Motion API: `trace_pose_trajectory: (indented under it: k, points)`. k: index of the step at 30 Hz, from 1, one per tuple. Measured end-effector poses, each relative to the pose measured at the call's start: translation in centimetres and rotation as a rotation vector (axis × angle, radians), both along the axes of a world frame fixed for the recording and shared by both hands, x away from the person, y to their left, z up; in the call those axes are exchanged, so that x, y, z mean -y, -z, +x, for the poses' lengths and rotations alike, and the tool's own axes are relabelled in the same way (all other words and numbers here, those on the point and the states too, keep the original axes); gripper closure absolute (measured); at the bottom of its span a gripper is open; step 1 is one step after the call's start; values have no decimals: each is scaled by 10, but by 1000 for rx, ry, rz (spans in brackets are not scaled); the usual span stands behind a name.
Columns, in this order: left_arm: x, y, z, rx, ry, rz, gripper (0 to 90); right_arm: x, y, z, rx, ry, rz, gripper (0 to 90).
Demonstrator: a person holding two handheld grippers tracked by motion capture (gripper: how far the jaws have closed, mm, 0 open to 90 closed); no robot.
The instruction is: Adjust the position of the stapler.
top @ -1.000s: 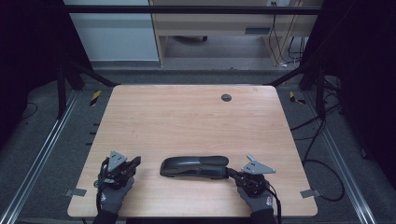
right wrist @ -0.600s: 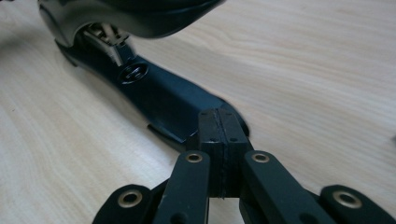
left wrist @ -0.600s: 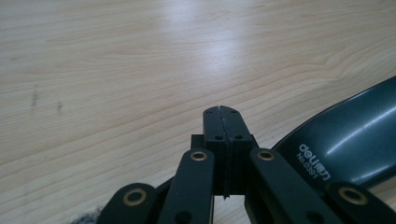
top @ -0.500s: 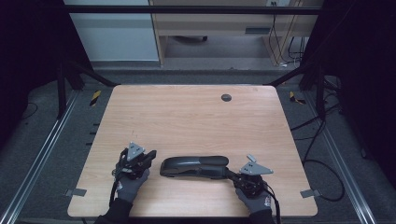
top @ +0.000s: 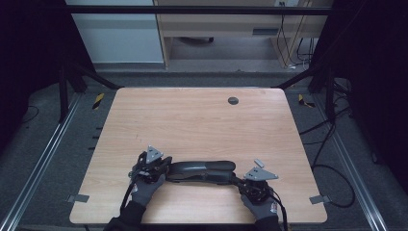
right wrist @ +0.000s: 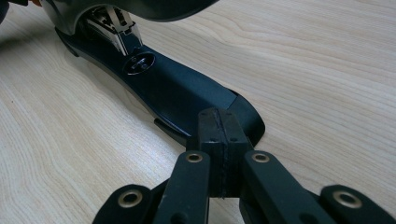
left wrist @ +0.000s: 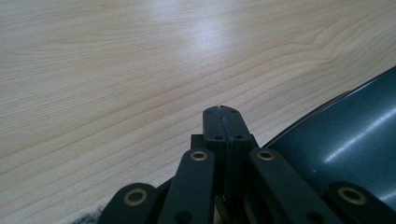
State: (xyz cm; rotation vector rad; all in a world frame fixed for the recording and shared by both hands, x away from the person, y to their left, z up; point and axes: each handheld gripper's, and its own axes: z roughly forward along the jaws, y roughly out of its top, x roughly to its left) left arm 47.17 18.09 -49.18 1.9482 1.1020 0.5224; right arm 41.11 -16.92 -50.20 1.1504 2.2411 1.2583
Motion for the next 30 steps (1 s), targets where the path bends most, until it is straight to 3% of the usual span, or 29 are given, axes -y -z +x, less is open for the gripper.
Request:
trace_pose_trajectory:
  k: [7, 15, 23, 30]
  points:
    - [-2, -1, -2, -3, 3, -8, 900, 0, 0, 0, -5, -2, 1, 900]
    - [-1, -2, -9, 10, 6, 14, 900, 1, 1, 0, -6, -3, 1, 900]
    - [-13, -18, -16, 89, -49, 6, 876, 7, -2, 0, 13, 20, 17, 900]
    - [-12, -34, -29, 153, -42, 38, 781, 20, -4, 2, 26, 63, 23, 884]
